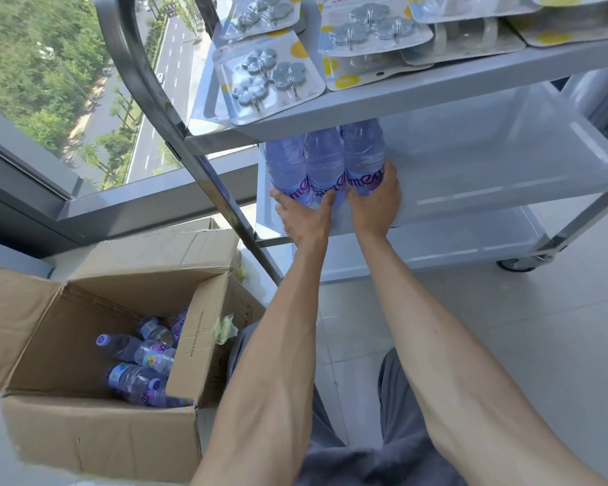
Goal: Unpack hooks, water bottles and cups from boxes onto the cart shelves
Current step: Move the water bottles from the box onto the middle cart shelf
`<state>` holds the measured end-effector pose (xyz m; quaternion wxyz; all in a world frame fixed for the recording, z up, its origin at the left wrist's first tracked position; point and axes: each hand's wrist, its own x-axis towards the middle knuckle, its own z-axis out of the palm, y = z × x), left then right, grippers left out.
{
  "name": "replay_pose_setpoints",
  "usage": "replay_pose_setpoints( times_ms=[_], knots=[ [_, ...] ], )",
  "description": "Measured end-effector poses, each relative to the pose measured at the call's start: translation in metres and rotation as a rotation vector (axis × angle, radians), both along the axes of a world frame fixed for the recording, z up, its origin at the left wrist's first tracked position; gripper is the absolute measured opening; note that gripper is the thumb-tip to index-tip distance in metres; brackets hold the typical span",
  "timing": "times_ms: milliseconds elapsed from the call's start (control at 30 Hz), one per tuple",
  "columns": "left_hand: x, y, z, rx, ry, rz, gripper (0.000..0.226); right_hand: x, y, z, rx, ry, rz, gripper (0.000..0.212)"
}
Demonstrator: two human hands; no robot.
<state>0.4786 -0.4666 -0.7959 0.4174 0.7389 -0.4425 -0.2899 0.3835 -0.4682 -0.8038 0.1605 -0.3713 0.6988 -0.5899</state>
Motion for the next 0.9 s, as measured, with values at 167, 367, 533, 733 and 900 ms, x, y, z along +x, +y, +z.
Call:
replay_pose_setpoints(
  times_ms=[167, 367, 533, 733, 900],
  knots=[
    [0.016, 0.009, 0.002, 0.032, 0.067, -0.037, 0.108, 0.020, 0.036, -0.009, 0.077, -0.102, -0.076, 0.060],
    [0.091, 0.048, 0.001, -0.169, 0.063, 0.092, 0.032, 0.055, 0.073, -0.022, 0.072, -0.068, -0.060, 0.035],
    [0.191, 0.078, -0.015, -0.283, 0.151, 0.273, 0.014, 0.122, 0.093, -0.030, 0.149, -0.133, 0.144, 0.024],
    [0.317, 0.100, -0.072, 0.112, 0.179, 0.623, 0.024, 0.255, 0.089, -0.032, 0.244, -0.229, 0.644, 0.020],
    [0.359, 0.125, -0.121, 0.399, 0.395, 0.747, 0.044, 0.357, 0.115, -0.085, 0.826, -0.428, 0.961, 0.012]
  ],
)
